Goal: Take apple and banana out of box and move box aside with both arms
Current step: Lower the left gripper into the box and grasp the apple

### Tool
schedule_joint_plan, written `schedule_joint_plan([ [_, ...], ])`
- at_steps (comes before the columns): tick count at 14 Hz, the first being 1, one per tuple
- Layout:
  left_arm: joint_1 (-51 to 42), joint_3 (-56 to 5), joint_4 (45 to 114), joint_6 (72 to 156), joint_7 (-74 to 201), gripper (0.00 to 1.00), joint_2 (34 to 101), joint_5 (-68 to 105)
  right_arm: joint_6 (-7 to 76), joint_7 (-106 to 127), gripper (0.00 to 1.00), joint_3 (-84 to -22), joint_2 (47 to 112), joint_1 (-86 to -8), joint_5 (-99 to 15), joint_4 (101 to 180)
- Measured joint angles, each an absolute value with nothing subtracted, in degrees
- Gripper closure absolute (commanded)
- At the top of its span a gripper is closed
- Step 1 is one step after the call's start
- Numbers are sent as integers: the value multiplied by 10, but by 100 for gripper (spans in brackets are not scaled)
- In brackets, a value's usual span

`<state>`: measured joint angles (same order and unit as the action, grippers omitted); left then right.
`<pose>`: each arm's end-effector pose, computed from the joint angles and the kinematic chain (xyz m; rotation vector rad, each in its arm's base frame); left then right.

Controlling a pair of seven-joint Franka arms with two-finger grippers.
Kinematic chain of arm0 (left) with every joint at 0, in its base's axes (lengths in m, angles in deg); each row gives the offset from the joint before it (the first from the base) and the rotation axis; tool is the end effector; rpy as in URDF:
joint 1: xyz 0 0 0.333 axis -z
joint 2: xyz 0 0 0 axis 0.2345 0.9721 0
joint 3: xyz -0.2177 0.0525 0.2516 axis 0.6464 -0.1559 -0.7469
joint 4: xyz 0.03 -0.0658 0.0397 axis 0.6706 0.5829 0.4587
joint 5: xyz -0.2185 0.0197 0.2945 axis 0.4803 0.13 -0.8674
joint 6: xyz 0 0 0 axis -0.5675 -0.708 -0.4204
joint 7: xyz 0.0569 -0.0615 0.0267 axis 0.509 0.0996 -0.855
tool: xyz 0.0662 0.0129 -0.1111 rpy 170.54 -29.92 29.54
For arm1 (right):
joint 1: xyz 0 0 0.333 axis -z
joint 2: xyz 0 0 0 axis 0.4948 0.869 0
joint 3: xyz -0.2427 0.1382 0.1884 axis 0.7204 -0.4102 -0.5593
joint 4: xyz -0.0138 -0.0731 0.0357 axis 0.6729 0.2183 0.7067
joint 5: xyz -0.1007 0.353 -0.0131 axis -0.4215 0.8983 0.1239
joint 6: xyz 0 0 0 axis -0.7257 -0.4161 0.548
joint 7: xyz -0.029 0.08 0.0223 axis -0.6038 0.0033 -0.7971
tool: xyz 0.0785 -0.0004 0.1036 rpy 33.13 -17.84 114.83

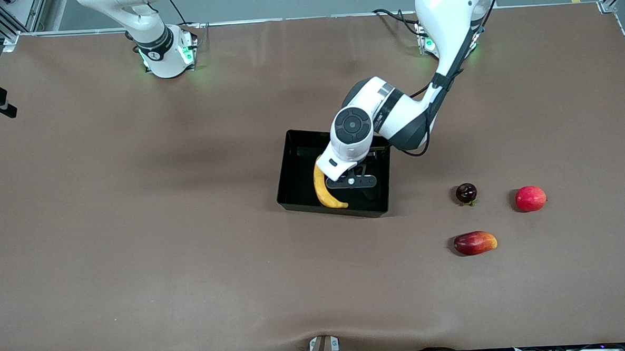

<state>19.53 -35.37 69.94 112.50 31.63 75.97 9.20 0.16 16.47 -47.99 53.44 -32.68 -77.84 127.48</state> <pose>0.5082 -0.4292 0.2907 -3.0866 0.0547 0.2665 0.4921 -0.0644 0.6671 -3.1082 -0.0954 0.0413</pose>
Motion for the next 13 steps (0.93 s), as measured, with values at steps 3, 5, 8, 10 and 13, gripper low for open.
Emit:
schedule_joint_plan([
  [3,195,-354,699,1126,316,0,773,91,2,165,0,-480,534,-327,-778,1275],
  [5,195,-354,701,1126,316,0,781,91,2,165,0,-480,534,-327,-778,1275],
  [8,196,-354,711,1126,316,0,787,91,2,165,0,-480,534,-327,-778,1275],
  [10,196,-354,716,1125,308,0,790,91,2,165,0,-480,534,-327,-778,1275],
  [13,196,-354,719,1124,301,0,798,91,2,165,0,-480,534,-327,-778,1275],
])
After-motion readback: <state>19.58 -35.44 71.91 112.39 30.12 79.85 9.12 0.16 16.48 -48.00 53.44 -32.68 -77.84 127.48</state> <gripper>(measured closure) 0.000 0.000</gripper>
